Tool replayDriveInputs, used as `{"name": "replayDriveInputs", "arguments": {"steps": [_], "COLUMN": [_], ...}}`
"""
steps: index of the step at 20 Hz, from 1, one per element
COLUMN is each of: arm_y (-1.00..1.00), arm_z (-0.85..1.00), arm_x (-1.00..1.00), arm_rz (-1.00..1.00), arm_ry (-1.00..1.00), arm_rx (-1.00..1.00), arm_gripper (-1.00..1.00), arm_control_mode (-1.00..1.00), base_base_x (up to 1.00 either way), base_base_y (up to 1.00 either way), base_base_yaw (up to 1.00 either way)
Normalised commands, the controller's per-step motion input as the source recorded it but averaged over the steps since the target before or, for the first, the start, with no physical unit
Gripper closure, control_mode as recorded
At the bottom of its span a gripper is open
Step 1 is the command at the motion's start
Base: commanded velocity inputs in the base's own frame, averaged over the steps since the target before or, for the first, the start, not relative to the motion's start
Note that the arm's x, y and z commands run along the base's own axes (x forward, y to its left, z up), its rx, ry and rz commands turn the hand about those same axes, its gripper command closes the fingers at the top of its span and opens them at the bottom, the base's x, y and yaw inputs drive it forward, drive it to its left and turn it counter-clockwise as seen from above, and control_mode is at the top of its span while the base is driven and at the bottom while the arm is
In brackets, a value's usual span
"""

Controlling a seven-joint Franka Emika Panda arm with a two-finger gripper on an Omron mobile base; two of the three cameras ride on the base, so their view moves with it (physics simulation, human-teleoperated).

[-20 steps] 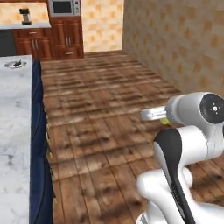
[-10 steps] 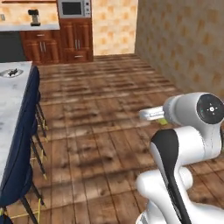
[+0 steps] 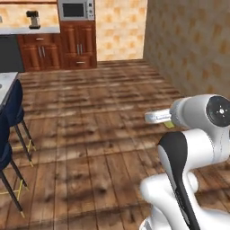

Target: Take the lemon wedge from the fridge and place it on the plate with fish on the dining counter.

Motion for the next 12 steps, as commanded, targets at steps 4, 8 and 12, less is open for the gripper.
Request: {"name": "replayDriveInputs", "arguments": {"steps": [4, 8, 12], "arm_y": [0.0, 0.0, 0.0], "arm_z": [0.0, 0.0, 0.0], "arm_x": [0.0, 0.0, 0.0], "arm_rz": [0.0, 0.0, 0.0], "arm_ry": [0.0, 0.0, 0.0], "arm_rx": [0.0, 0.0, 0.0], "arm_gripper": [1.0, 1.0, 1.0], "arm_control_mode": [1.0, 1.0, 1.0], "base_base_x": [1.0, 1.0, 1.0], "base_base_y": [-0.14, 0.0, 0.0], "base_base_yaw": [0.19, 0.27, 0.29]}}
